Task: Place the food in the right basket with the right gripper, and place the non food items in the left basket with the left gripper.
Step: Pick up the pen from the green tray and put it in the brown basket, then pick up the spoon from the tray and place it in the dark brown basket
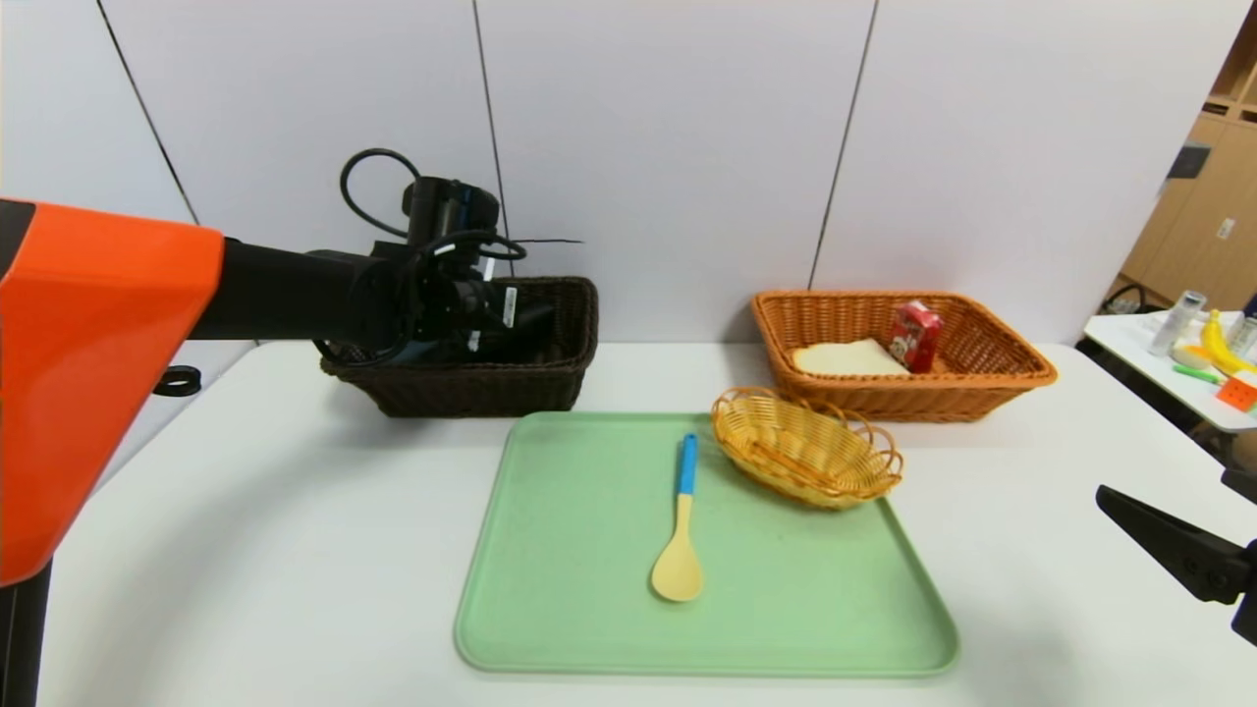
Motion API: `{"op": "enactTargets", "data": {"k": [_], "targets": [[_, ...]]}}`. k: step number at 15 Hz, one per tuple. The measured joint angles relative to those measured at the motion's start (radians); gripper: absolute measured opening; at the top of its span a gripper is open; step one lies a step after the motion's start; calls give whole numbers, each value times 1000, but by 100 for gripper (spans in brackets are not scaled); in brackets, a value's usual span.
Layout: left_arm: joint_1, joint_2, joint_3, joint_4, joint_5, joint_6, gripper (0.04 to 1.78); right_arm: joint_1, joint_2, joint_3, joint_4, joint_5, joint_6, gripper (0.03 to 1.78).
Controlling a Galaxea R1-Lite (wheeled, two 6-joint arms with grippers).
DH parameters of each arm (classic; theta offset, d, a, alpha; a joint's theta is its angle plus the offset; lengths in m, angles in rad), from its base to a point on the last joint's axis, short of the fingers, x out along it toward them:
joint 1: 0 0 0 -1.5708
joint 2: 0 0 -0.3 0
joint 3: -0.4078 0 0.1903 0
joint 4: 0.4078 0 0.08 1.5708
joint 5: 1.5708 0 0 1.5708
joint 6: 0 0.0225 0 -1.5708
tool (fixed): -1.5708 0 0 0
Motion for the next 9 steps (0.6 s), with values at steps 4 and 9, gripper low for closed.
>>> {"op": "enactTargets", "data": {"k": [4,9], "targets": [[0,-10,2,-36,-1,8,84,-1,0,0,0,0,-1,171],[-16,-63,22,-38,-7,7,125,0,-1,2,0,0,-1,171]]}}
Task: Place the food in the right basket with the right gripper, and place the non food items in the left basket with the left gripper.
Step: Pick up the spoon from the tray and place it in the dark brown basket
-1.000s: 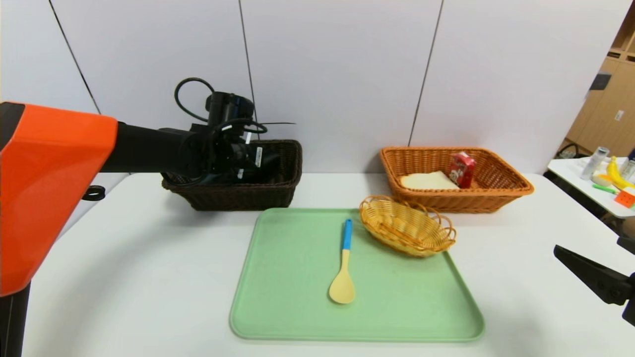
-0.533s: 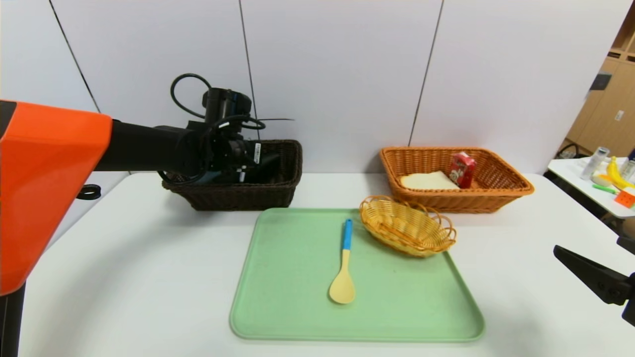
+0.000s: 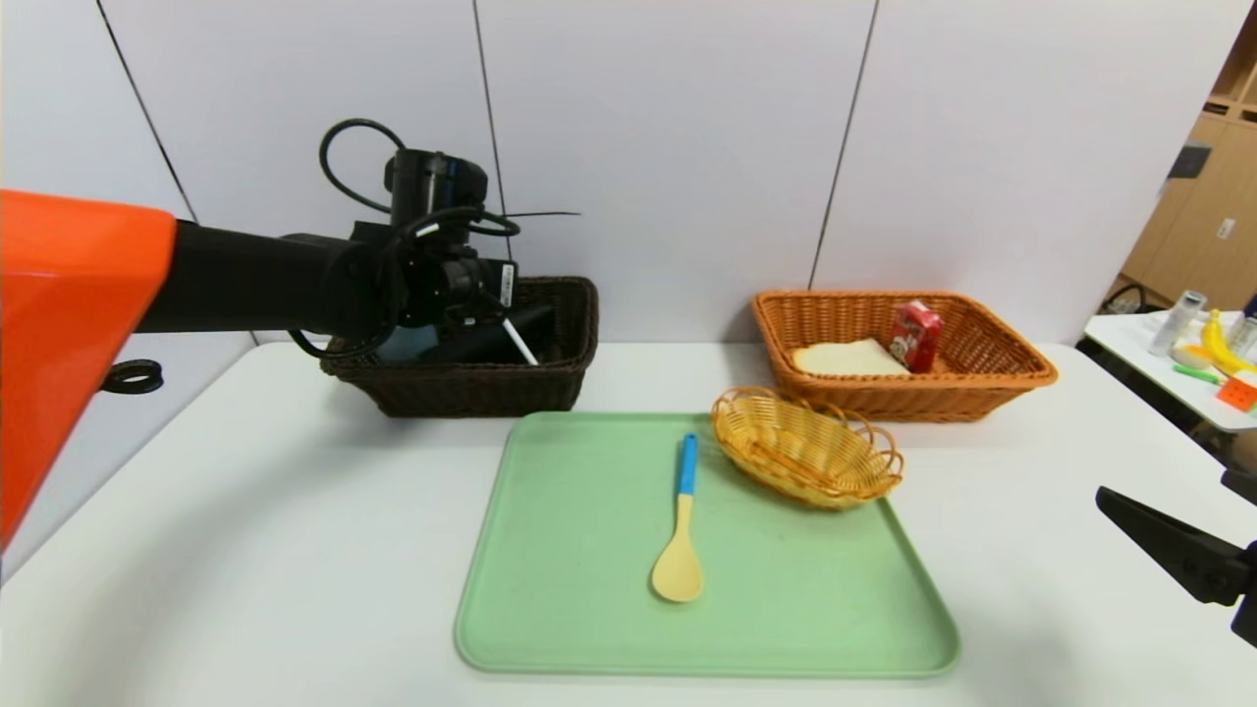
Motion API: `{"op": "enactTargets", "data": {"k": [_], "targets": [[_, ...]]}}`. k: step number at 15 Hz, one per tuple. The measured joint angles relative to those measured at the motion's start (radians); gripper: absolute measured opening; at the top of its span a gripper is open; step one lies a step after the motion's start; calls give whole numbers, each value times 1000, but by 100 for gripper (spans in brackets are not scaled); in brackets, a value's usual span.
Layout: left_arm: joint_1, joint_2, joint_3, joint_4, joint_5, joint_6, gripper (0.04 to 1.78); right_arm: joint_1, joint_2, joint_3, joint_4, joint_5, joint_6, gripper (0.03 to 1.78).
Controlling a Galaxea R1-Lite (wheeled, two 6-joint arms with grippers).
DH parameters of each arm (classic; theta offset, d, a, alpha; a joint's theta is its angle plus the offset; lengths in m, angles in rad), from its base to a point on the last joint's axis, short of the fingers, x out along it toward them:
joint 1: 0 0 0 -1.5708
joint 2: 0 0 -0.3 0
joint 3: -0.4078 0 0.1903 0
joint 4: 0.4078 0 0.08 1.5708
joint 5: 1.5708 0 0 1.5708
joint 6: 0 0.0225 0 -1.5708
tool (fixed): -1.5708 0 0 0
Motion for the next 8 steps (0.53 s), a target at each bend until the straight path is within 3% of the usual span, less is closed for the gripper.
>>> {"op": "enactTargets", "data": {"k": [6,8], "targets": [[-194,-200,164,61,1,-57,150,-1,-10,2,0,-1,0,171],[-268,-252,240,75,44,-88,154,-1,-17,6,2,0,0,171]]}}
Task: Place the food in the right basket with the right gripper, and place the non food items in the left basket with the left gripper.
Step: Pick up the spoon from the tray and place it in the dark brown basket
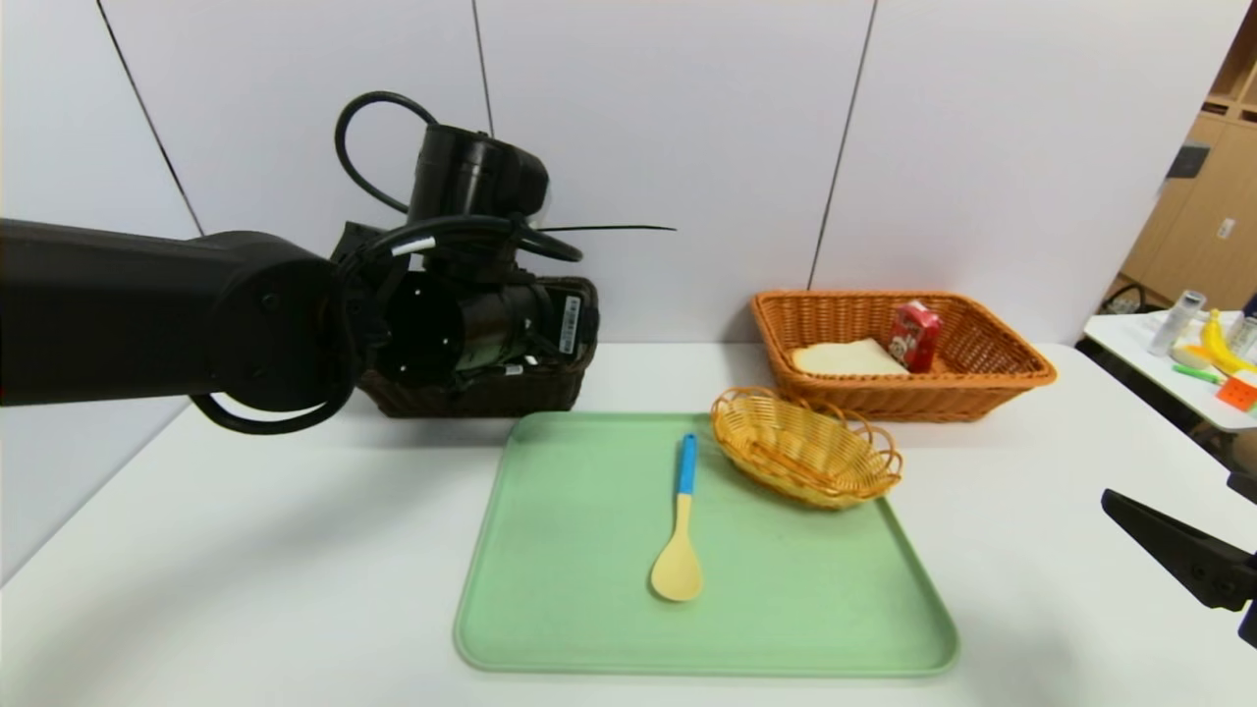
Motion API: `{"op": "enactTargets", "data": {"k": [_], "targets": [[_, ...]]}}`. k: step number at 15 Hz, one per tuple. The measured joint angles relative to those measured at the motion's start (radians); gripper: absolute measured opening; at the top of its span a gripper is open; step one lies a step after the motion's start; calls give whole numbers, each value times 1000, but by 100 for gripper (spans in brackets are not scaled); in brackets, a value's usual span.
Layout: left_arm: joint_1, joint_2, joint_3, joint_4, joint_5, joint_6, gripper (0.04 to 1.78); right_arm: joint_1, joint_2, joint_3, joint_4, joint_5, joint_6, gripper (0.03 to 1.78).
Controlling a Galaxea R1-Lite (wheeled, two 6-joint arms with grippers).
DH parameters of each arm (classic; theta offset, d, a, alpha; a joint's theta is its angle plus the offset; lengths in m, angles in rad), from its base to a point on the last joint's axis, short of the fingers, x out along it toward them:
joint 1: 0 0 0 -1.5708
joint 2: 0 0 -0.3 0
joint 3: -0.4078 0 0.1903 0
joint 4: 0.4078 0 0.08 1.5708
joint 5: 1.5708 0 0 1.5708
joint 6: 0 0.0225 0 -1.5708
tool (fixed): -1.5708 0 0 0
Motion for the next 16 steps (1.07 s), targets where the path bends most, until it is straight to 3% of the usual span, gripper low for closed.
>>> {"op": "enactTargets", "data": {"k": [3,7,16], "targets": [[-111,-45,76,18,68,-97,159,-1,-10,3,0,0,1,171],[-232,-56,132,113,73,-287,164,-7,-24,13,0,-4,1,171],[-300,26,138,123,62,-407,167,-20,-50,-13,-17,-2,-1,171]]}}
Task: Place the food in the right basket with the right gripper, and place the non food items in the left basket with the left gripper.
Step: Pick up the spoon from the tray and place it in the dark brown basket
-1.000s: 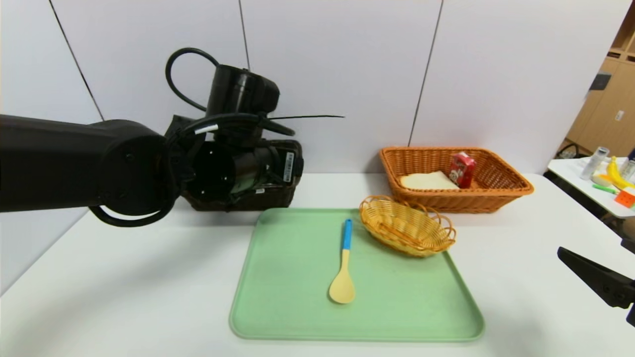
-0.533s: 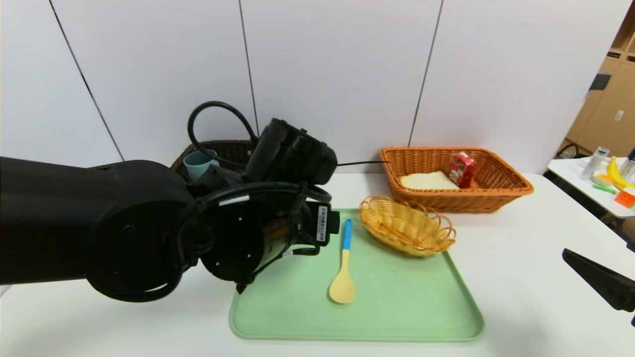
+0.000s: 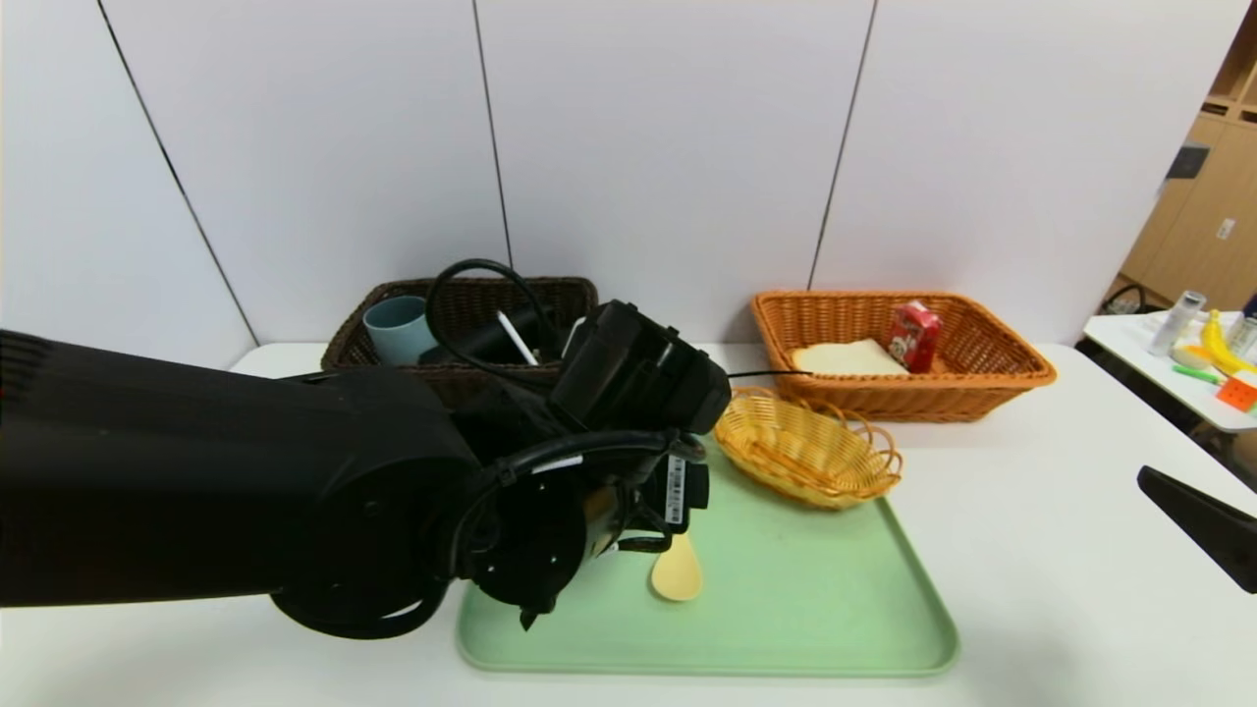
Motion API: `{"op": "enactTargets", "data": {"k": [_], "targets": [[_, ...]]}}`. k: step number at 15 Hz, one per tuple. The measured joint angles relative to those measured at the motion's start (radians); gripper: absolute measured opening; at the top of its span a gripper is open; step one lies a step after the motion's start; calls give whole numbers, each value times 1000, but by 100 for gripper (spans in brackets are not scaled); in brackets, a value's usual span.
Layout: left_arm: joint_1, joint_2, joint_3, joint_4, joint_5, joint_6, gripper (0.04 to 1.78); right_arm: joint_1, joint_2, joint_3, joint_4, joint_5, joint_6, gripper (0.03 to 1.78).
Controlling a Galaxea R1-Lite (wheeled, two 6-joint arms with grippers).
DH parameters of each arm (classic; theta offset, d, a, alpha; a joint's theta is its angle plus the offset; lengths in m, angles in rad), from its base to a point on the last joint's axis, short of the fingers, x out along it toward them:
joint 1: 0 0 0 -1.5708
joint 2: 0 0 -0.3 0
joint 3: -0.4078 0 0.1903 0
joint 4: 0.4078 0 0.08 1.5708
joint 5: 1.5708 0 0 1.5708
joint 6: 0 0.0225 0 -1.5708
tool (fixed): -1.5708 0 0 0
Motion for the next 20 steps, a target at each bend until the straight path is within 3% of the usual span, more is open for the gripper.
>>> {"op": "enactTargets", "data": {"k": [20], "targets": [[30,287,-134,-29,-7,-15,169,-1,-55,15,14,4,0,171]]}}
